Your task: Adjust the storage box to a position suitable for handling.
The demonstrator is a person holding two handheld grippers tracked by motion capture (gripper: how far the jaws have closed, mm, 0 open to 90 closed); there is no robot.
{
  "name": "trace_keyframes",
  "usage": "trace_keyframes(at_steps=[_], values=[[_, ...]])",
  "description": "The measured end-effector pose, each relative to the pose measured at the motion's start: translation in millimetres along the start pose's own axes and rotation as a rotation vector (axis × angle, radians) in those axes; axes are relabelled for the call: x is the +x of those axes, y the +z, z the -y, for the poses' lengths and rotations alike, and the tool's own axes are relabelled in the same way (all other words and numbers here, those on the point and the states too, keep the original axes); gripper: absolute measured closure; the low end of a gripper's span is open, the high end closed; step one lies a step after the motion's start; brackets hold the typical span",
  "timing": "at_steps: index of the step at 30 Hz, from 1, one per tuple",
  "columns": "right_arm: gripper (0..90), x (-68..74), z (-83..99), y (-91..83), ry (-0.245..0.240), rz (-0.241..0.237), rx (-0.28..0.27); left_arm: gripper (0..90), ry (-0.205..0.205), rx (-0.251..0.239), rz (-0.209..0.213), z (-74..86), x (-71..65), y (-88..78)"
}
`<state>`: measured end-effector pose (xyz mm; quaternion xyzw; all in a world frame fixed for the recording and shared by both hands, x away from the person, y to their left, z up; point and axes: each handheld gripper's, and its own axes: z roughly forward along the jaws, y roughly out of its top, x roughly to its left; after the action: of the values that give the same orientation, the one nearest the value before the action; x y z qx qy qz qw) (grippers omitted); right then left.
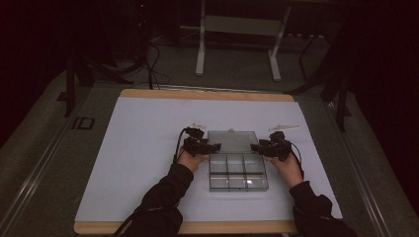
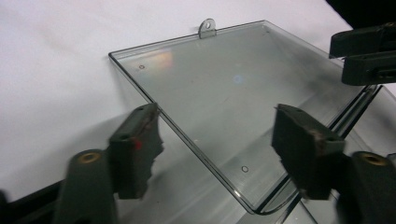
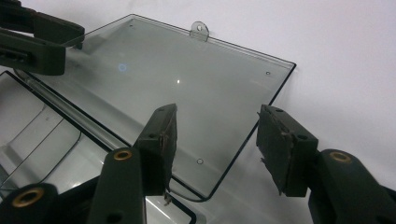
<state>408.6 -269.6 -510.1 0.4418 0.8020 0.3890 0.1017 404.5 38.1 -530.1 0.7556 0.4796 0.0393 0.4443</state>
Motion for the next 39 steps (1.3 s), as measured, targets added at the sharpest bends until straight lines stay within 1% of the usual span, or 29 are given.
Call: trace_keyframes(at_steps=[1, 2, 3, 4, 5, 7, 8, 9, 10, 11, 12, 14, 15, 17, 18, 19, 21, 23, 25, 27, 29, 32, 34, 36, 37, 39], values=[[47.3, -0.3, -0.2, -0.4, -0.001, -0.001, 0.001, 29.0, 0.000, 0.000, 0.000, 0.0, 0.0, 0.0], [47.2, -0.7, -0.5, -0.9, -0.003, -0.005, 0.001, 25.8, 0.013, -0.005, 0.019, -0.2, -1.3, -0.9], [47.1, -0.9, -1.0, -1.7, -0.007, -0.006, 0.002, 21.2, 0.054, -0.009, 0.033, -0.8, -5.3, -2.8], [47.1, -0.9, -1.0, -1.7, -0.007, -0.006, 0.002, 19.0, 0.054, -0.009, 0.033, -0.8, -5.3, -2.8], [46.0, -0.7, -2.1, -3.8, -0.018, -0.001, -0.001, 15.9, 0.082, -0.019, 0.020, -2.2, -9.0, -5.3], [45.3, -0.3, -3.3, -6.8, -0.027, -0.001, -0.006, 12.6, 0.098, -0.040, 0.025, -3.0, -11.0, -8.5], [43.7, 0.0, -4.0, -8.2, -0.034, 0.001, -0.004, 7.9, 0.108, -0.044, 0.022, -3.3, -11.8, -9.7], [43.7, 0.0, -4.0, -8.2, -0.034, 0.001, -0.004, 3.3, 0.108, -0.044, 0.022, -3.3, -11.8, -9.7], [42.5, 0.3, -4.5, -9.6, -0.043, 0.004, -0.002, 3.3, 0.113, -0.047, 0.025, -3.6, -12.5, -11.0], [41.8, 0.6, -5.2, -12.3, -0.052, -0.006, 0.001, 2.4, 0.127, -0.045, 0.024, -3.8, -13.5, -14.1], [41.8, 0.6, -5.2, -12.3, -0.052, -0.006, 0.001, 2.4, 0.127, -0.045, 0.024, -3.8, -13.5, -14.1], [39.8, 1.5, -6.0, -14.9, -0.073, -0.004, 0.007, 2.4, 0.133, -0.054, 0.030, -3.7, -13.3, -18.7], [37.2, 2.0, -6.5, -17.0, -0.082, -0.007, 0.011, 2.4, 0.132, -0.057, 0.029, -3.4, -13.3, -20.2], [36.5, 2.0, -6.9, -20.1, -0.085, -0.013, 0.009, 2.4, 0.136, -0.061, 0.037, -2.4, -13.5, -24.5], [36.5, 2.0, -7.0, -22.2, -0.083, -0.020, 0.011, 2.4, 0.142, -0.063, 0.034, -1.6, -14.0, -26.9], [36.5, 2.4, -7.1, -24.3, -0.091, -0.021, 0.016, 2.4, 0.148, -0.063, 0.032, -0.7, -14.9, -29.1], [36.5, 3.7, -6.6, -29.4, -0.119, -0.011, 0.020, 2.4, 0.161, -0.063, 0.030, 1.4, -16.1, -33.3], [36.3, 3.5, -6.2, -34.5, -0.131, -0.011, 0.026, 2.4, 0.169, -0.059, 0.028, 3.9, -16.6, -38.0], [35.2, 2.5, -5.2, -39.7, -0.137, -0.015, 0.036, 2.4, 0.173, -0.074, 0.015, 7.4, -16.1, -43.1], [34.9, 1.7, -3.4, -44.6, -0.149, -0.010, 0.042, 2.4, 0.173, -0.081, 0.004, 11.4, -15.2, -46.9], [34.9, 1.0, -1.3, -49.0, -0.166, -0.003, 0.049, 2.4, 0.171, -0.071, 0.008, 16.2, -14.0, -49.5], [34.9, -0.9, 1.3, -55.0, -0.180, 0.001, 0.061, 2.4, 0.168, -0.065, 0.011, 23.1, -12.6, -54.1], [34.9, -2.6, 3.3, -58.7, -0.188, 0.006, 0.070, 2.3, 0.163, -0.069, 0.009, 27.0, -12.0, -58.2], [35.0, -4.6, 5.6, -62.7, -0.197, 0.013, 0.082, 2.4, 0.164, -0.074, 0.019, 30.8, -11.4, -63.1], [35.0, -6.1, 6.8, -64.5, -0.204, 0.011, 0.087, 2.3, 0.168, -0.073, 0.013, 32.7, -11.4, -65.3], [35.1, -8.7, 9.8, -68.6, -0.212, 0.014, 0.100, 2.3, 0.169, -0.075, 0.017, 36.6, -11.2, -70.2]])
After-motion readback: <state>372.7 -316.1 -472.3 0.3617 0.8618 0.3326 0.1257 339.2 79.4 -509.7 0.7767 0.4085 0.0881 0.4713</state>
